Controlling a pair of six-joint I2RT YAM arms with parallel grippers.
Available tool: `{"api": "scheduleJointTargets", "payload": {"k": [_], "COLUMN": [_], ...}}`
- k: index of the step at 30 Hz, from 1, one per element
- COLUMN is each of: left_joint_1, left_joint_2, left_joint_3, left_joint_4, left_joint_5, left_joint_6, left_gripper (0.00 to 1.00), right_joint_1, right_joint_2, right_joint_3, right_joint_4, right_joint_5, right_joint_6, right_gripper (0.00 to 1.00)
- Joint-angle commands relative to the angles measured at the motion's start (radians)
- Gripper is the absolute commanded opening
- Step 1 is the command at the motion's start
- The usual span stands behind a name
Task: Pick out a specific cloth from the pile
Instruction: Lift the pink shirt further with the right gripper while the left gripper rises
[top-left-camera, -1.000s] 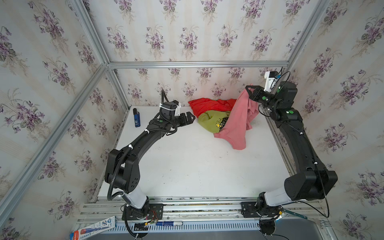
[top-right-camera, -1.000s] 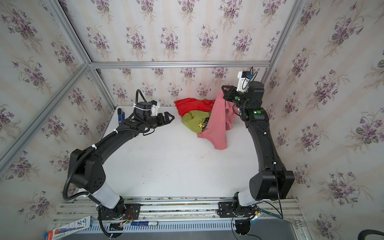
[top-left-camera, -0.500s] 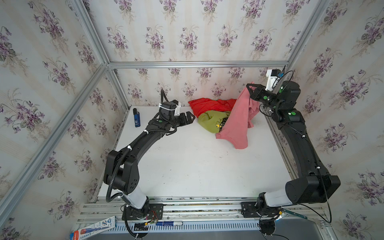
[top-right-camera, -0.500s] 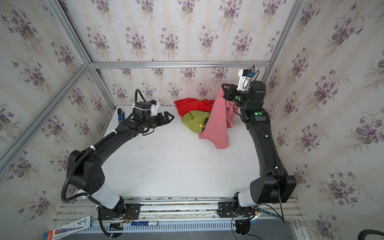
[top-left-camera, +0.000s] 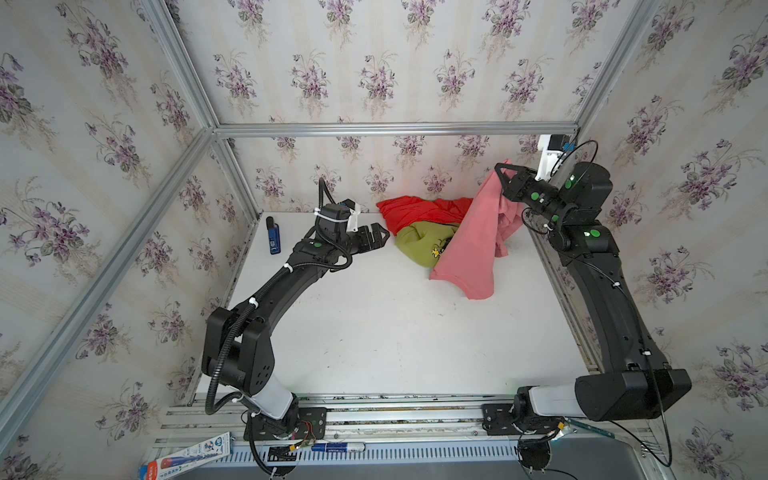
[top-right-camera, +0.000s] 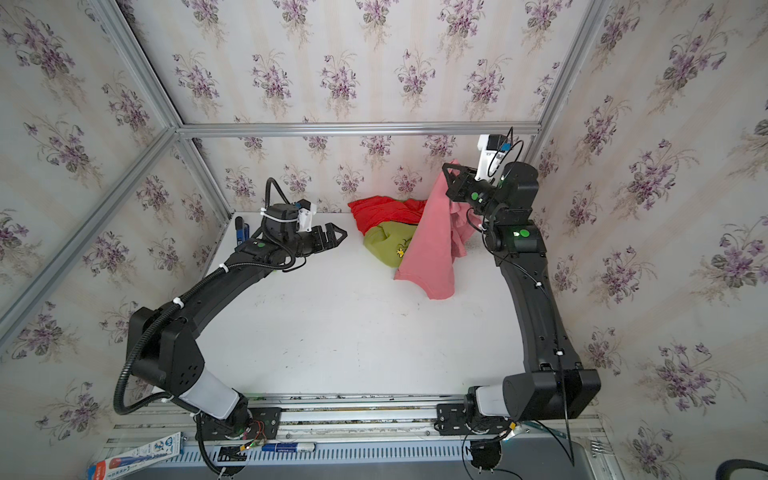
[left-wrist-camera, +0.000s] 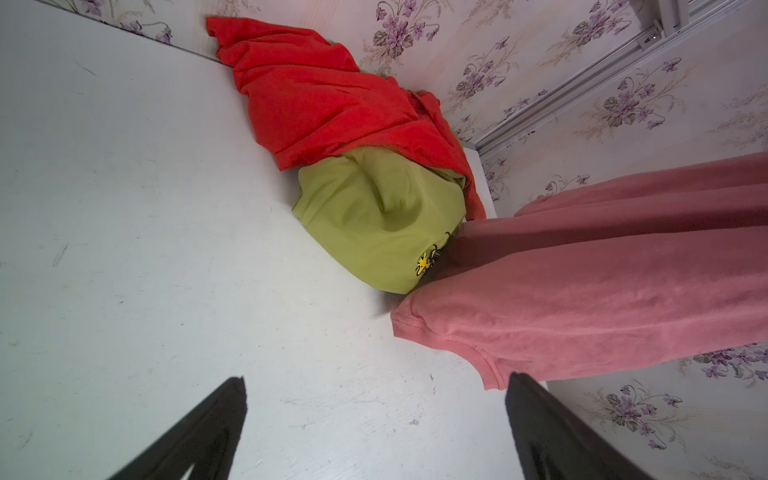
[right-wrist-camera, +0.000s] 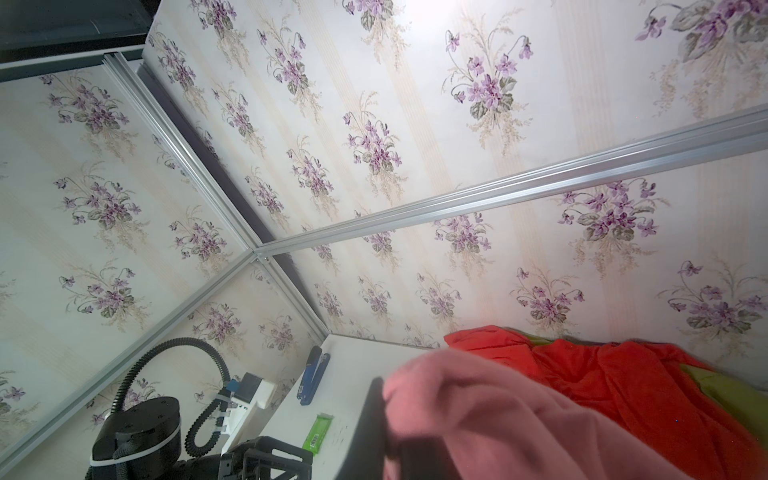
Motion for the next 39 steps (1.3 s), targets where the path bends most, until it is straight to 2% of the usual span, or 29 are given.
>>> {"api": "scheduleJointTargets", "payload": {"k": [1, 26, 39], "left_joint_1": [0.0, -0.004, -0.015], "left_joint_2": [-0.013, -0.147, -0.238], "left_joint_3": [-0.003, -0.025, -0.013], "left_joint_4": [0.023, 0.03, 0.046], "left_joint_5": [0.004, 0.029, 0.106], "left_joint_6": [-0.004, -0.008, -0.028], "left_gripper": [1.0, 1.0, 1.0], "right_joint_1": [0.007, 0.064, 0.065], "right_joint_2": [-0.02, -0.124, -0.146], "right_joint_3": [0.008, 0.038, 0.045], "right_joint_4": [0.082, 0.084, 0.226], "right_joint_5": [0.008, -0.032, -0.176], "right_joint_6": [-0.019, -0.015, 0.173], "right_gripper": [0.0, 0.0, 0.0]}}
